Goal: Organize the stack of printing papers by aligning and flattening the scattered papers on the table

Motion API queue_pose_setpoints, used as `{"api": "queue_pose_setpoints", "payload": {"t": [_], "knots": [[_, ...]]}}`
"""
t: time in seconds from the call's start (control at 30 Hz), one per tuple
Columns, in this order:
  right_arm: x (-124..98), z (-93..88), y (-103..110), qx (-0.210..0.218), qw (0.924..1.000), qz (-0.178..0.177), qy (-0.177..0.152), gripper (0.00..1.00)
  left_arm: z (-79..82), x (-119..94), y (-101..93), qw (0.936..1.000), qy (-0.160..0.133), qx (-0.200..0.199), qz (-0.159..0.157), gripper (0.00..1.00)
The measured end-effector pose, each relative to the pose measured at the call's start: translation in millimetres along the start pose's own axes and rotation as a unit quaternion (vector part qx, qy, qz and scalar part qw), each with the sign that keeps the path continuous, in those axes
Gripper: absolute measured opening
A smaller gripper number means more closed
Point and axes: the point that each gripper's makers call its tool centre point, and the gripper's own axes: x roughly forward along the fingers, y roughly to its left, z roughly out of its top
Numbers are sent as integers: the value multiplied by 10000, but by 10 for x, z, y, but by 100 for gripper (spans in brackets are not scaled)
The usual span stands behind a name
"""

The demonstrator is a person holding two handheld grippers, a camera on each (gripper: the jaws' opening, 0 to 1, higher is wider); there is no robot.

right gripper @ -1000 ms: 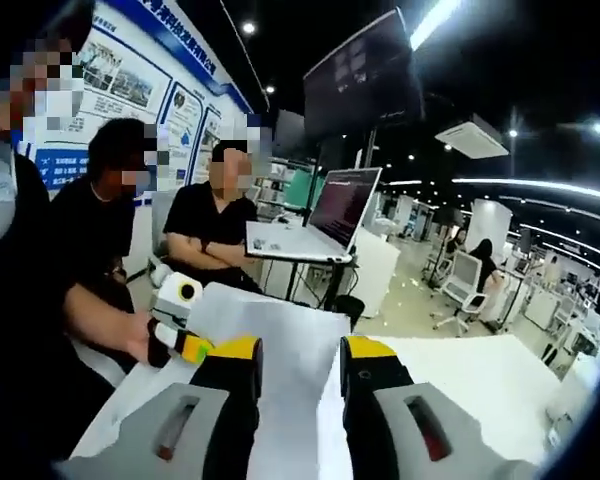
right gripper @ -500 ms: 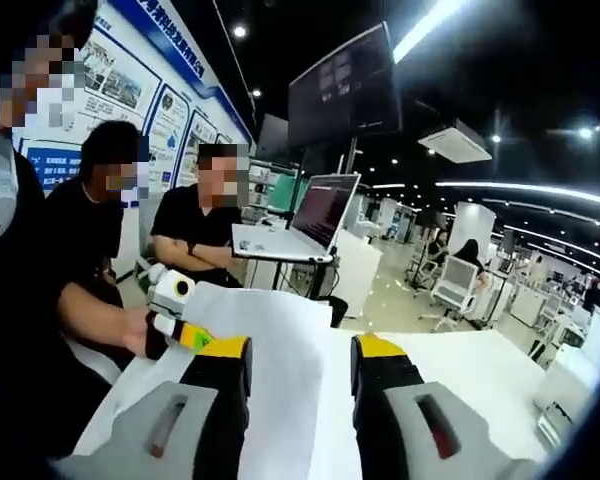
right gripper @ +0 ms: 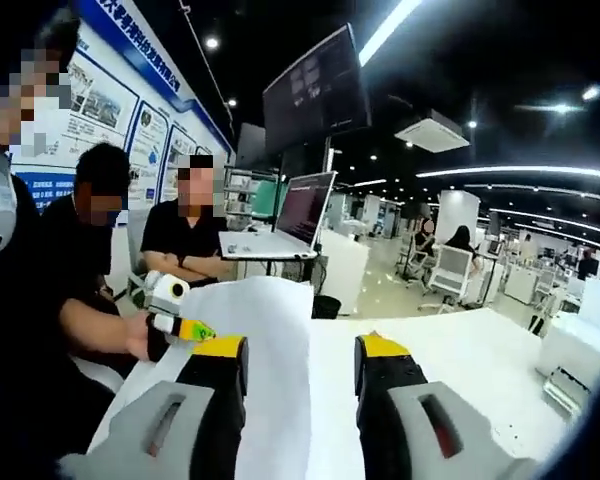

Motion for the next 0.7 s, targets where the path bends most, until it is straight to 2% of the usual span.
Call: {"api": "queue_pose_setpoints", "payload": {"t": [0.37, 0.7], "knots": [[-226, -174, -147, 373, 9988, -300, -85, 39, -25, 11, -12, 10000, 47, -16, 0, 6], [-415, -387, -264, 543, 9968, -588, 34, 39, -25, 9, -17, 10000, 68, -22, 12, 6]]}}
